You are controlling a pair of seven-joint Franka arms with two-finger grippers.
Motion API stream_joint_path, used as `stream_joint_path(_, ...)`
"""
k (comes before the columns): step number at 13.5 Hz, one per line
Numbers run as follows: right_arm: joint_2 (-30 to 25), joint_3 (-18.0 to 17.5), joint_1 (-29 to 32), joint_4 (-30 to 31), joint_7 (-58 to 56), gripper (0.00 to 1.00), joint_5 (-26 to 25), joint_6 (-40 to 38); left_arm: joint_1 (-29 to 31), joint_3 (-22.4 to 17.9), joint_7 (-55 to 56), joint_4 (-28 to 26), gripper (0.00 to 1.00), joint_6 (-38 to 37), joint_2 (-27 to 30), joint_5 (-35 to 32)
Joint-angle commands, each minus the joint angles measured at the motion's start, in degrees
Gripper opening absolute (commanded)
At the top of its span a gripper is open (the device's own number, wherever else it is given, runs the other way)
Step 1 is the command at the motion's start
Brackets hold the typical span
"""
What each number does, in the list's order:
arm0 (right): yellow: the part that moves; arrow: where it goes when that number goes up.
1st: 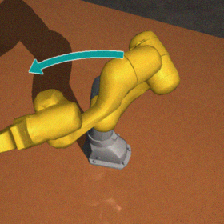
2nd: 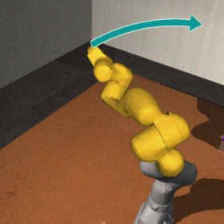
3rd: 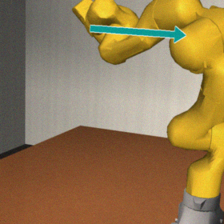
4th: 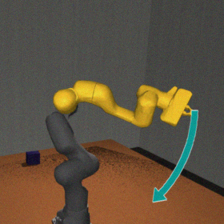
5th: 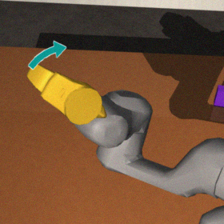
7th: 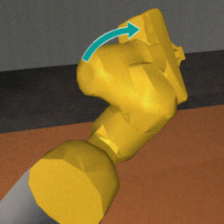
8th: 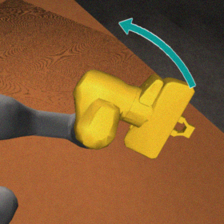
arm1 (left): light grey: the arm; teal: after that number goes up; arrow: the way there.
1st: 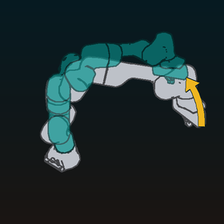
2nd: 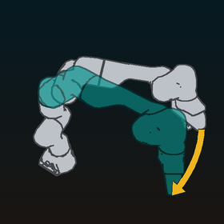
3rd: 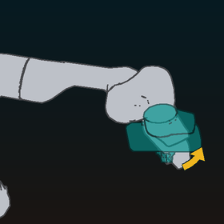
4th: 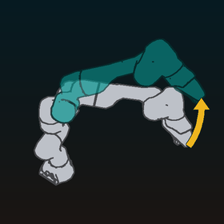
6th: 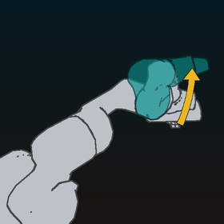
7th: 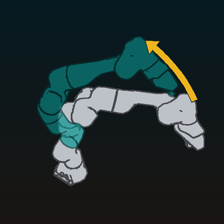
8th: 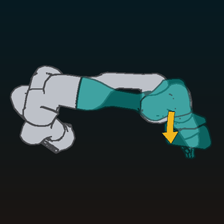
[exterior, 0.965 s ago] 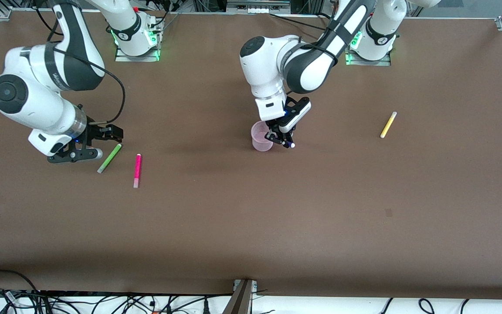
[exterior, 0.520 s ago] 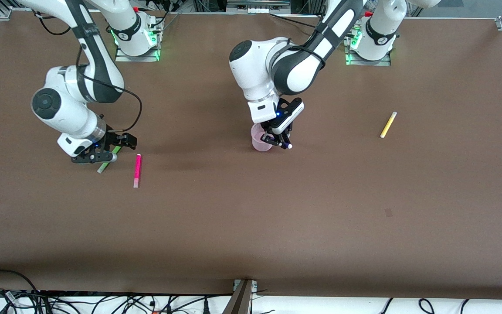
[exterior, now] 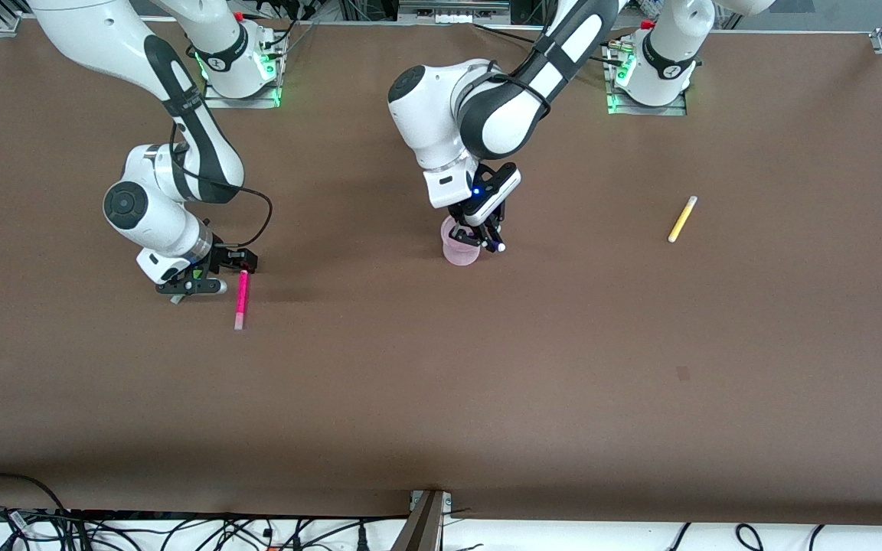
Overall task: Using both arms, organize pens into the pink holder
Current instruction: 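Drop the blue pen in the cup while the right gripper grasps the marker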
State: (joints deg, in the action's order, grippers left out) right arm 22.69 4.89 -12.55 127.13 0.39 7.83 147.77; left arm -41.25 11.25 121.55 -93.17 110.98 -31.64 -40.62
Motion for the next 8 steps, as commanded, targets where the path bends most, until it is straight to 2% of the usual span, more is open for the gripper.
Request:
stream_joint_path(1,1.92,-0.49,-0.11,-0.83,-0.92,0.72,1.93,2.26,-1.29,-0.70,1.41,1.76,0.00,-1.99,-1.49,-1.92)
stream_joint_path(4,2.10,-0.50,-0.29,-0.92,-0.92,0.54,2.28,2.53,-1.47,-0.70,1.41,2.02,0.00,-1.90,-2.46,-2.27)
stream_joint_path(5,2.10,-0.50,-0.29,-1.01,-1.00,0.52,2.45,2.61,-1.81,-0.70,1.59,2.03,0.00,-1.99,-2.72,-2.45)
stream_joint_path(6,2.10,-0.58,-0.29,-1.27,-1.00,0.48,2.46,2.62,-1.82,-0.70,2.02,2.03,0.03,-1.90,-2.99,-2.45)
stream_joint_path(7,2.71,-0.58,-0.29,-1.62,-1.00,0.46,2.46,2.62,-1.99,-0.70,2.20,2.20,0.14,-1.90,-2.99,-2.45)
stream_joint_path(8,2.97,-0.58,-0.29,-1.80,-1.09,0.41,2.63,2.62,-1.99,-0.70,2.29,2.81,0.19,-1.90,-2.99,-2.45)
